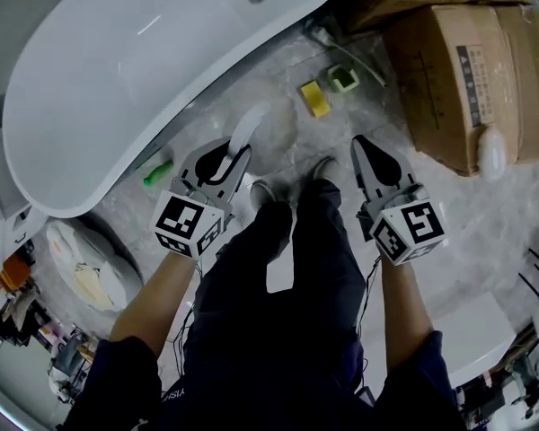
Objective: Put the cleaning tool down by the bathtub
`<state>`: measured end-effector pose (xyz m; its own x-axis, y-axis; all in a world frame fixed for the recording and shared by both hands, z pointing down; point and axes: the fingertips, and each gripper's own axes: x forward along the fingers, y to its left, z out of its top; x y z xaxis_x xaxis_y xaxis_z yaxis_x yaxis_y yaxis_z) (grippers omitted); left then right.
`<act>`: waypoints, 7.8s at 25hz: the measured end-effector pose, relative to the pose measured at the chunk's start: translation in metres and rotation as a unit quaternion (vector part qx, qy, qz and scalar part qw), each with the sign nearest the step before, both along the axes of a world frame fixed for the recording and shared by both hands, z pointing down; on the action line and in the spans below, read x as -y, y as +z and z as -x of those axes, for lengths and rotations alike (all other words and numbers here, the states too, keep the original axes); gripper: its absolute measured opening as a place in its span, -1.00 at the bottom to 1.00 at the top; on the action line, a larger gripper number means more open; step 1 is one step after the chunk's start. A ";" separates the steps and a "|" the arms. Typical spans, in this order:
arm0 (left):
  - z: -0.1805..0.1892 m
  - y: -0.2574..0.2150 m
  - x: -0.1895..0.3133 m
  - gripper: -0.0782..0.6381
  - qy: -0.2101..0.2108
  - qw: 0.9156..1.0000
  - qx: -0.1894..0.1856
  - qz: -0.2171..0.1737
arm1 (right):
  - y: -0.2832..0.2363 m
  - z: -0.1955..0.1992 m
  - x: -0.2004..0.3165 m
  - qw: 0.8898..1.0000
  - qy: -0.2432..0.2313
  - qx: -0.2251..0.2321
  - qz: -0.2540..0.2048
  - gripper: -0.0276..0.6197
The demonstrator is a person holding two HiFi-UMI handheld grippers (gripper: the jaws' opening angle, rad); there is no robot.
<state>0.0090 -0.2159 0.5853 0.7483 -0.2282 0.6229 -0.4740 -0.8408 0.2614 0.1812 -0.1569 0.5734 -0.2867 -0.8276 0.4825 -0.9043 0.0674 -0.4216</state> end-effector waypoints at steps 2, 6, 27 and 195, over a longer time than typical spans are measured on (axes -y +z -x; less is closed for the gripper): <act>-0.001 0.025 0.001 -0.50 0.002 1.000 0.007 0.002 | 0.020 -0.002 -0.001 1.000 0.001 0.000 -0.002 -0.91; -0.001 0.084 0.005 -0.50 -0.008 1.000 0.020 0.016 | 0.064 -0.006 0.002 1.000 0.002 -0.001 -0.004 -0.91; -0.008 0.359 0.032 -0.50 -0.083 0.990 0.066 0.093 | 0.271 -0.015 0.038 0.999 -0.015 -0.013 -0.033 -0.91; 0.147 -0.440 -0.064 -0.64 -0.056 0.949 -0.175 -0.257 | -0.424 0.229 -0.037 0.957 -0.136 -0.103 -0.234 -0.91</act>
<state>-0.1385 -0.1518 0.1451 0.8421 -0.5243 0.1267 -0.5273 -0.8496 -0.0115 -0.0475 -0.1201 0.1495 -0.4615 -0.8750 0.1465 -0.8868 0.4505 -0.1030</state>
